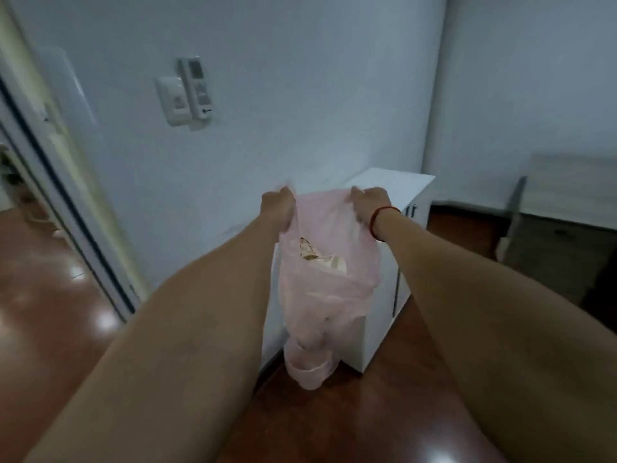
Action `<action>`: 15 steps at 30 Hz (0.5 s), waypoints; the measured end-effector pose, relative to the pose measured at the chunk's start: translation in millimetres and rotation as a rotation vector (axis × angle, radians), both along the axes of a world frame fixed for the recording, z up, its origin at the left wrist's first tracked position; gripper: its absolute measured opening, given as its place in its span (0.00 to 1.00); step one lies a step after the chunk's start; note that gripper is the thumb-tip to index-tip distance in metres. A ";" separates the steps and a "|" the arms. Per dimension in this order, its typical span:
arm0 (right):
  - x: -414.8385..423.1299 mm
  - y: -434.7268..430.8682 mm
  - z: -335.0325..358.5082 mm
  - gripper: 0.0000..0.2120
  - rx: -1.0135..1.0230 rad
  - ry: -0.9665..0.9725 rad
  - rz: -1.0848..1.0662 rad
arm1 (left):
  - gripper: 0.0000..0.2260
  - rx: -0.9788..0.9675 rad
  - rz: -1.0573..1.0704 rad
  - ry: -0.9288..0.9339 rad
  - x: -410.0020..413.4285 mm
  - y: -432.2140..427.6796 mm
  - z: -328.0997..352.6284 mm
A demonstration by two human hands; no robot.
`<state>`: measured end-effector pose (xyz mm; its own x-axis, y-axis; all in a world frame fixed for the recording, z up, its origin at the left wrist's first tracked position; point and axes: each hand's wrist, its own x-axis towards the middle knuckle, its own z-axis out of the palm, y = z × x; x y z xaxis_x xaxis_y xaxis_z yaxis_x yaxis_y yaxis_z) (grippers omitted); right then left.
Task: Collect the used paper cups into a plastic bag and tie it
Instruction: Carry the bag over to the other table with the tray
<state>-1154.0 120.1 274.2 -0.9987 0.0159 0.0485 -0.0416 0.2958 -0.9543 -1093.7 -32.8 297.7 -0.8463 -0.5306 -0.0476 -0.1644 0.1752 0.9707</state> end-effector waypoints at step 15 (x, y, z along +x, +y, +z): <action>-196.5 402.5 -79.0 0.21 0.026 -0.096 -0.727 | 0.19 -0.131 -0.571 0.044 -289.8 393.7 -55.5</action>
